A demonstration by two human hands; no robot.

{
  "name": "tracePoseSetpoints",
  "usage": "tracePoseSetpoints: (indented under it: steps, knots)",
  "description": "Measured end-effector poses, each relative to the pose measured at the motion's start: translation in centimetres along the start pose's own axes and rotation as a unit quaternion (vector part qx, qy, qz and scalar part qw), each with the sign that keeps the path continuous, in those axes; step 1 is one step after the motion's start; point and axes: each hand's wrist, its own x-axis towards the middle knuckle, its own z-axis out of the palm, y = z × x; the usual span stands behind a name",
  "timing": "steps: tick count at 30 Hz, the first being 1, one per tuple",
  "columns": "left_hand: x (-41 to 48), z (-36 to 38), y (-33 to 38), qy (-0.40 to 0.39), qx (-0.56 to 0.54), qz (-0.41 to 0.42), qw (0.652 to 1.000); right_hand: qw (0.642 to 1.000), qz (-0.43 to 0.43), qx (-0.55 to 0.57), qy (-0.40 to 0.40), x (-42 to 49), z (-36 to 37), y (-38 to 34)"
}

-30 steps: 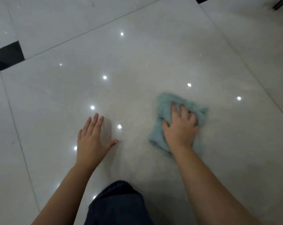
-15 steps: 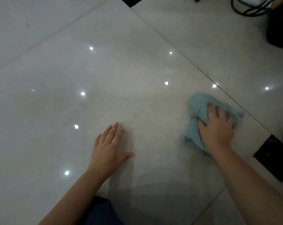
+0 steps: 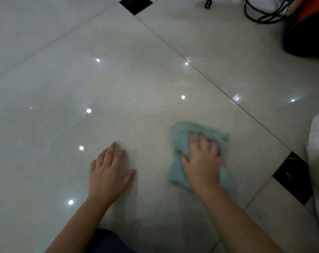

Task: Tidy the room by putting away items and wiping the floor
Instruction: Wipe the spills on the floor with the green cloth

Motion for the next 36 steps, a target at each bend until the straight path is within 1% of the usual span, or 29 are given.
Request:
tracePoseSetpoints:
  steps: [3,5,6,7,8,10,11,12,13,14,16,19,20,22,23,24,25,27,28,29,31,34,36]
  knots:
    - [0.2,-0.1,0.0,0.009,-0.008,-0.020,1.000,0.991,-0.134,0.011,-0.018,-2.7,0.9,-2.8]
    - [0.1,0.2,-0.3,0.013,-0.022,-0.028,0.999,0.986,-0.162,0.025,-0.021,-1.3,0.8,-1.1]
    - [0.0,0.3,-0.6,0.012,-0.025,-0.029,0.999,0.987,-0.156,0.018,-0.018,-0.2,0.8,0.1]
    - [-0.1,0.4,-0.9,0.014,-0.025,-0.028,0.999,0.991,-0.135,0.007,-0.007,1.2,0.8,1.4]
    - [-0.2,0.4,-1.2,0.016,-0.025,-0.027,0.999,0.996,-0.092,0.006,0.008,3.0,0.7,2.6]
    - [-0.2,0.2,-1.8,0.022,-0.030,-0.027,0.999,0.998,0.021,0.043,0.028,6.3,-0.2,3.7]
    - [-0.2,0.0,-2.1,0.023,-0.033,-0.029,0.999,0.995,0.083,0.060,0.013,7.5,-0.5,3.2]
    - [-0.2,-0.2,-2.5,0.024,-0.035,-0.033,0.999,0.990,0.122,0.065,-0.013,8.2,-0.6,2.2]
    - [-0.3,-0.4,-3.1,0.026,-0.037,-0.037,0.998,0.990,0.120,0.059,-0.035,8.3,-0.4,0.6]
    - [-0.5,-0.7,-3.7,0.027,-0.039,-0.042,0.998,0.994,0.089,0.055,-0.044,7.8,-0.3,-1.6]
    - [-1.1,-1.0,-5.2,0.026,-0.045,-0.064,0.997,0.997,-0.027,0.052,-0.042,5.7,0.4,-6.8]
    - [-2.4,-0.8,-7.5,0.024,-0.045,-0.114,0.992,0.982,-0.174,0.053,-0.057,1.3,1.8,-12.8]
    - [-3.0,-0.6,-8.3,0.026,-0.047,-0.133,0.990,0.973,-0.211,0.061,-0.074,0.4,1.8,-13.6]
    - [-3.9,-0.4,-9.8,0.047,-0.061,-0.180,0.981,0.958,-0.270,0.063,-0.076,1.0,1.9,-12.7]
    - [-4.3,-0.1,-10.4,0.055,-0.070,-0.205,0.975,0.958,-0.269,0.066,-0.074,1.9,1.9,-11.5]
    - [-4.6,0.2,-11.0,0.048,-0.081,-0.228,0.969,0.966,-0.239,0.067,-0.073,3.0,1.8,-10.0]
    - [-4.9,0.4,-11.3,0.030,-0.092,-0.242,0.965,0.978,-0.187,0.066,-0.071,4.0,1.7,-8.5]
    - [-5.3,0.8,-11.3,-0.005,-0.107,-0.239,0.965,0.994,-0.079,0.065,-0.046,4.9,1.1,-6.6]
    - [-5.5,1.0,-11.1,-0.016,-0.115,-0.235,0.965,0.996,-0.059,0.053,-0.032,4.4,1.1,-6.5]
    - [-5.5,1.1,-10.8,-0.021,-0.124,-0.238,0.963,0.997,-0.068,0.038,-0.026,3.3,1.2,-7.0]
    - [-5.2,0.9,-10.4,-0.017,-0.142,-0.252,0.957,0.991,-0.124,0.032,-0.026,-0.2,1.5,-9.4]
    - [-4.9,0.4,-9.9,-0.020,-0.147,-0.265,0.953,0.971,-0.225,0.056,-0.064,-5.6,1.8,-13.2]
    - [-4.7,0.3,-9.9,-0.023,-0.155,-0.270,0.950,0.959,-0.268,0.054,-0.082,-5.9,1.5,-13.6]
